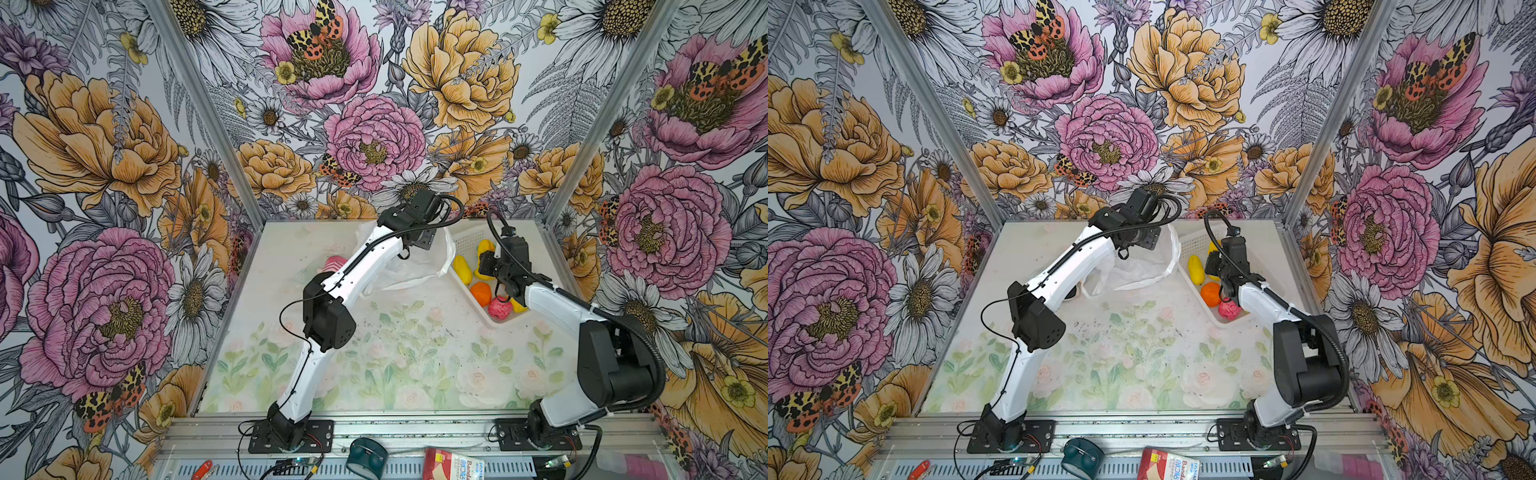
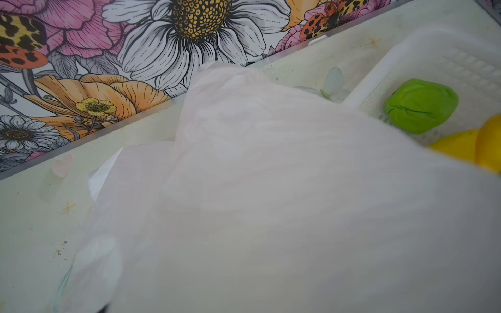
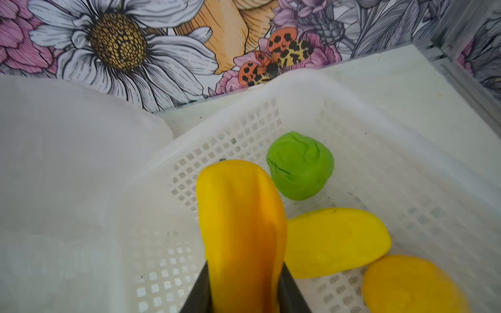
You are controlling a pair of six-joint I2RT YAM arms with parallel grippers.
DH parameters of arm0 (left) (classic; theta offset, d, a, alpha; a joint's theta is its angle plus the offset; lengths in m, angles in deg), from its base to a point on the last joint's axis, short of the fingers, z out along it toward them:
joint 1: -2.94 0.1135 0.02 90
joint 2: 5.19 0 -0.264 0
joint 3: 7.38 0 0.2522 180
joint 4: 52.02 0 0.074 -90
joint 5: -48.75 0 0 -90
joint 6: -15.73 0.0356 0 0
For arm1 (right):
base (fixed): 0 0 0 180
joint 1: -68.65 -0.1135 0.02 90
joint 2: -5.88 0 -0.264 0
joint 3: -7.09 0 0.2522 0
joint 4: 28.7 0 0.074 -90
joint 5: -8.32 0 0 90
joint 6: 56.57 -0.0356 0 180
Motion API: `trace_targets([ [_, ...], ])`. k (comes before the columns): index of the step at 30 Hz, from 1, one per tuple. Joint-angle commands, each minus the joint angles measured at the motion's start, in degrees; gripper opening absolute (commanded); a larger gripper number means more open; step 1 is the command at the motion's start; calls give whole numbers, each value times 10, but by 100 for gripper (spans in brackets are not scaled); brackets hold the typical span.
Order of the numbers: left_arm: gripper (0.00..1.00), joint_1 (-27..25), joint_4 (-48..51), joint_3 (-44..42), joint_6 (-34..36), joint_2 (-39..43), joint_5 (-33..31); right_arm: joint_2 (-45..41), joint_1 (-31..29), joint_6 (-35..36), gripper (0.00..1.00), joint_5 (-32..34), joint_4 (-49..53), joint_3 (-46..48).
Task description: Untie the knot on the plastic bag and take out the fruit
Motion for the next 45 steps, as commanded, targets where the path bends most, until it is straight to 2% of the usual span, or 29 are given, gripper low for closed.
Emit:
trace_targets([
  [1,99,-3,-50,-44,-2,65,-17,38,9,-14,22,-25,8,-54],
  [4,99,-3,-93,-106,-2,118,-27,77,13,-21,34,-37,10,-83],
  [7,99,-4,-164,-201,1,195,-23,101,18,-31,62,-42,12,-100],
  [8,99,-3,-191,-236,3,226,-21,105,20,-32,68,-44,12,-105],
  [11,99,2,-271,-344,4,324,-7,103,24,-37,75,-48,13,-108],
  [16,99,36,-387,-526,-10,462,16,42,42,-69,78,-50,11,-75],
  [19,99,43,-461,-621,25,508,34,-22,60,-98,80,-52,9,-46],
  [21,99,50,-425,-603,27,476,38,-65,79,-123,81,-61,9,-25],
  [23,93,49,-355,-545,27,426,42,-108,99,-143,81,-69,10,-7],
  [26,96,42,-354,-545,27,425,28,-171,135,-170,83,-70,18,21],
  [27,98,43,-365,-557,23,439,25,-188,144,-175,86,-60,19,32],
  [28,98,49,-378,-575,15,460,26,-209,154,-177,93,-45,19,44],
  [29,99,57,-390,-594,5,485,30,-226,164,-175,95,-30,18,59],
  [33,99,124,-461,-718,-56,631,76,-305,190,-121,98,58,18,129],
  [36,99,166,-516,-826,-66,761,81,-370,204,-88,99,145,27,200],
  [37,99,172,-526,-859,-66,801,61,-387,212,-91,99,176,33,222],
  [39,99,173,-547,-914,-68,860,10,-407,226,-102,99,200,34,260],
  [40,99,174,-561,-940,-65,880,4,-413,230,-105,98,210,35,275],
  [42,99,174,-565,-969,-57,890,-6,-413,231,-100,96,243,38,300],
  [45,99,179,-575,-1013,-50,878,-105,-412,231,-92,96,300,45,329],
])
